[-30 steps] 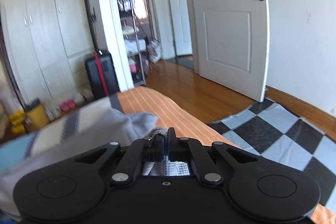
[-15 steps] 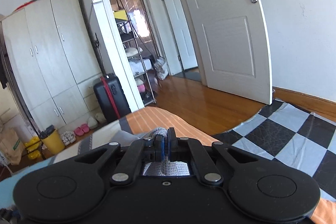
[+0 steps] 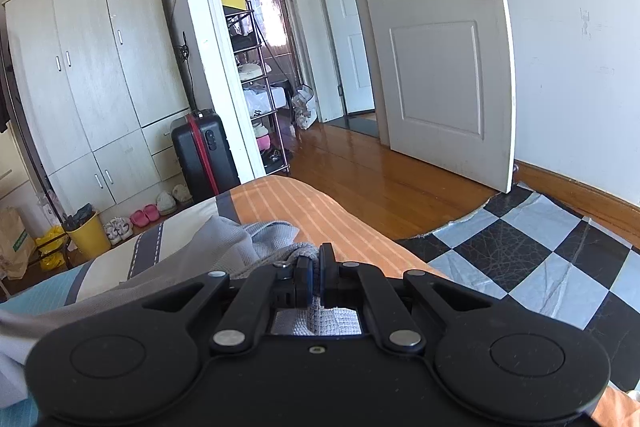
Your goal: Fold clothes
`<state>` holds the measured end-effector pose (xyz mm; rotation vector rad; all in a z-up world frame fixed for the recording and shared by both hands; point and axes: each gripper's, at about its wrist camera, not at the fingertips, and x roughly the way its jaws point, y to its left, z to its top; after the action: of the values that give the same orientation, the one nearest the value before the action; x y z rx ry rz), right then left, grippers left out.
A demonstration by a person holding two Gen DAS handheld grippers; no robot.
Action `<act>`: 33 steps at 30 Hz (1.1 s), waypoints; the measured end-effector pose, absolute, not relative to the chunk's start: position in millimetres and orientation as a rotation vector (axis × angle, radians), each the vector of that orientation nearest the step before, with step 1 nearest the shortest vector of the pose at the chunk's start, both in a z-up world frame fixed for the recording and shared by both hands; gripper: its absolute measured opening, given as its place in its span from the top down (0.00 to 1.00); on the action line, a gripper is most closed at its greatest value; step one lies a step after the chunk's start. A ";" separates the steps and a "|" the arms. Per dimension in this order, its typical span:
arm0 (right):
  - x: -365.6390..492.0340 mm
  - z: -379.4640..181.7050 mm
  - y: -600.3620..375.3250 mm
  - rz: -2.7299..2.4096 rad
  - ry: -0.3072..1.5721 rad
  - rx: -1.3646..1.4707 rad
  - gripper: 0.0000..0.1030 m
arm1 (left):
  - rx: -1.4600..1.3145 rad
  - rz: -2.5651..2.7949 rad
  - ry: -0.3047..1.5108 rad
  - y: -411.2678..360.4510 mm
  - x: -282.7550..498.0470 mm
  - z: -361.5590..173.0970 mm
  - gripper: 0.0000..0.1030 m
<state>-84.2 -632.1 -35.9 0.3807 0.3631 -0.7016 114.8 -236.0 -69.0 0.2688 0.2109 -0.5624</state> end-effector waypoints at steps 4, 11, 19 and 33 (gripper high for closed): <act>-94.6 -32.4 -627.9 -0.700 0.368 0.379 0.98 | 0.242 -0.577 0.137 -221.5 100.4 -34.1 0.96; -114.9 -24.8 -625.1 -0.739 0.318 0.397 0.98 | 0.150 -0.724 0.267 -184.9 47.8 -28.4 0.96; -111.1 -28.1 -623.8 -0.805 0.369 0.342 0.98 | 0.139 -0.693 0.586 -189.4 38.2 -114.9 0.88; -98.2 -13.0 -599.4 -0.801 0.364 0.224 0.98 | 0.171 -0.939 0.529 -218.5 -21.3 -125.3 0.50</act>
<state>-98.2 -599.4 -13.0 0.2237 0.3642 -0.8015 -21.3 -218.5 -125.3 0.1713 0.5292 -0.9387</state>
